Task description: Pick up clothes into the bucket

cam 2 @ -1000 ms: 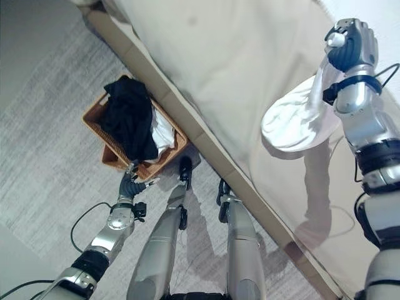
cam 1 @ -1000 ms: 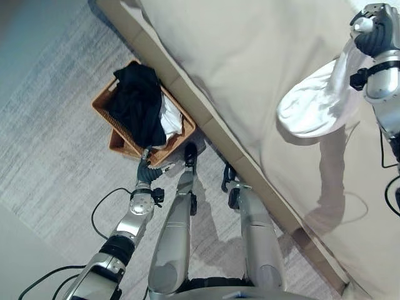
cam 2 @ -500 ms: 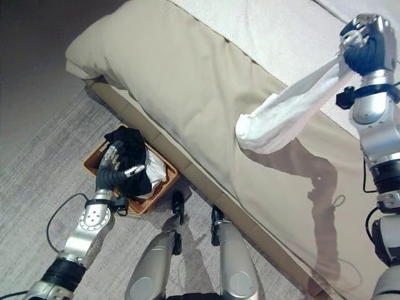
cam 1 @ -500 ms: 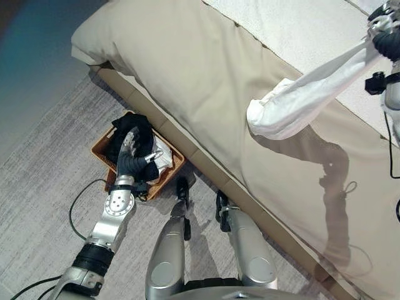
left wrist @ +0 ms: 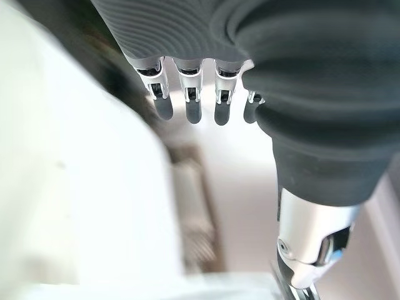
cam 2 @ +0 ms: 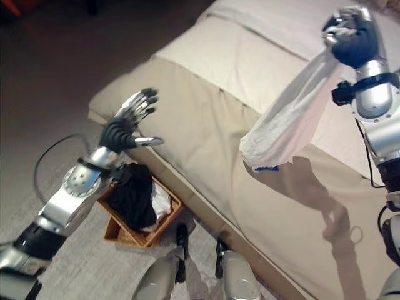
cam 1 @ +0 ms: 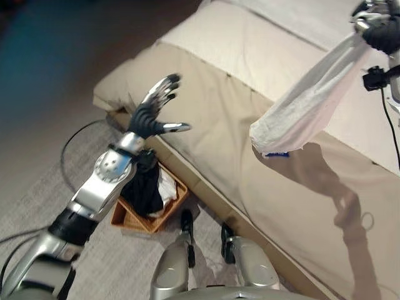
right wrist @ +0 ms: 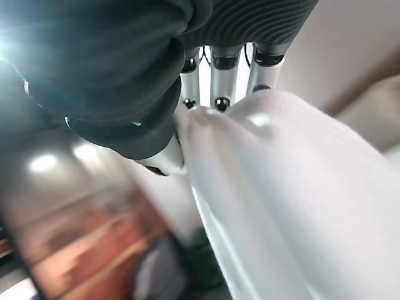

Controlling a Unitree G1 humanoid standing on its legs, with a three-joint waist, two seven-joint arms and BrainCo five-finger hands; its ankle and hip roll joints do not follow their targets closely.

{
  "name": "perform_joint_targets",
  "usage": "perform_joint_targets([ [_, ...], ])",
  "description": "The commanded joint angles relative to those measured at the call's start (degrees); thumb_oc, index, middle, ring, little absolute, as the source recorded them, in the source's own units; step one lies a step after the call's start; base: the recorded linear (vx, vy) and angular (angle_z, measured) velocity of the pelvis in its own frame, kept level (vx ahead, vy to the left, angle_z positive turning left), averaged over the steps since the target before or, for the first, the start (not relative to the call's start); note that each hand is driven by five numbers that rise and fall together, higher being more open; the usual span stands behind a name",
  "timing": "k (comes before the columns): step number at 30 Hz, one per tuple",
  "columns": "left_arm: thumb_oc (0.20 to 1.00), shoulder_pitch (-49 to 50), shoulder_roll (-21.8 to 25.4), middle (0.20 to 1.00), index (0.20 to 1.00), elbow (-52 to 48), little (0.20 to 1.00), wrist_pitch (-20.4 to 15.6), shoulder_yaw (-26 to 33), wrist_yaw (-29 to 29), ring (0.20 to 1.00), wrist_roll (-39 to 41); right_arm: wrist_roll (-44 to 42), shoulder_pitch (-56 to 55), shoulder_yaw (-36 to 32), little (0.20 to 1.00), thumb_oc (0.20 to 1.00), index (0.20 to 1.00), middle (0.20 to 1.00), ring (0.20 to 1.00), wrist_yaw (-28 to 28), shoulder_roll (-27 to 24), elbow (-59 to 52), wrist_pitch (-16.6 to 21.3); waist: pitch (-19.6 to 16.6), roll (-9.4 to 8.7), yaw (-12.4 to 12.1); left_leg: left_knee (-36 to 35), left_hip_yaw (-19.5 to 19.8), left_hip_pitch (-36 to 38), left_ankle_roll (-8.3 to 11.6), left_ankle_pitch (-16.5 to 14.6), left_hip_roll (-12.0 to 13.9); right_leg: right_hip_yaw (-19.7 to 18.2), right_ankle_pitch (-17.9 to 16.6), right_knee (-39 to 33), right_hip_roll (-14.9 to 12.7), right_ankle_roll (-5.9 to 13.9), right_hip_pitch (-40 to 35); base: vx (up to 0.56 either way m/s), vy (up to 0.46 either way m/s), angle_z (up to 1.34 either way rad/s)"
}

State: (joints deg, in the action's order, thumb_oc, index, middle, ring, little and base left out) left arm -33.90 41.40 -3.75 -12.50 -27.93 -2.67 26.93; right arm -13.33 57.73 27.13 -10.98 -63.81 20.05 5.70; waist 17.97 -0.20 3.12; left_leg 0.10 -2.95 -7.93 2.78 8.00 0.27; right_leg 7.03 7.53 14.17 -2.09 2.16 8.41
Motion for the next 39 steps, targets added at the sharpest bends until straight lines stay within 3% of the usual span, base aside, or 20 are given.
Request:
perform_joint_targets([
  [1,1.0,0.91,-1.47,1.0,1.0,3.79,1.0,-0.68,-2.47,0.35,1.0,-2.12,-3.56,3.76,1.11,0.2,0.2,0.2,0.2,0.2,0.6,1.79,-3.82,2.56,-6.63,-4.64,0.78,3.39,-0.31,3.33,0.6,-8.62,0.82,0.17,-10.25,-11.89,-4.92,6.51,-3.05,0.06,-0.004,-0.03],
  [5,1.0,-8.68,-4.74,1.0,1.0,10.04,1.0,0.23,-8.88,-0.71,1.0,-4.2,-7.48,9.43,6.71,0.2,0.2,0.2,0.2,0.2,2.5,3.93,-6.76,2.63,-9.38,-4.94,1.37,2.53,-1.21,5.92,0.61,-9.09,1.18,-0.13,-10.23,-13.2,-4.6,6.66,-5.55,0.08,-0.007,-0.1],
  [13,1.0,-14.65,-10.9,1.0,1.0,18.43,1.0,1.4,-13.94,-1.14,1.0,-3.38,-11.76,16.18,12.43,0.2,0.2,0.2,0.2,0.2,4.02,7.06,-10.9,3.21,-12.38,-4.89,1.8,0.47,-1.6,8.84,0.85,-9.01,1.47,-0.02,-10.14,-14.88,-4.5,6.88,-8.33,0.06,-0.007,-0.07],
  [26,1.0,-15.39,-21.77,1.0,1.0,30.59,1.0,3.32,-12.85,-3.77,1.0,-1.65,-15.98,16.85,11.9,0.2,0.2,0.2,0.2,0.2,5.43,11.54,-21.38,5.21,-14.56,-4.68,2.17,-0.7,-1.41,10.77,0.74,-9.04,1.31,0.75,-9.89,-15.56,-4.65,7.01,-10.52,0.01,0.0,0.0],
  [39,1.0,-16.63,-25.02,1.0,1.0,31.64,1.0,4.7,-14.79,-2.04,1.0,4.51,-20.59,13.77,10.64,0.2,0.2,0.2,0.2,0.2,7.47,14.25,-26.22,5.25,-15.42,-3.93,2.38,-0.73,-0.8,11.61,0.56,-9.22,0.99,1.17,-9.68,-15.51,-4.94,6.94,-11.61,0.0,0.0,0.0],
])
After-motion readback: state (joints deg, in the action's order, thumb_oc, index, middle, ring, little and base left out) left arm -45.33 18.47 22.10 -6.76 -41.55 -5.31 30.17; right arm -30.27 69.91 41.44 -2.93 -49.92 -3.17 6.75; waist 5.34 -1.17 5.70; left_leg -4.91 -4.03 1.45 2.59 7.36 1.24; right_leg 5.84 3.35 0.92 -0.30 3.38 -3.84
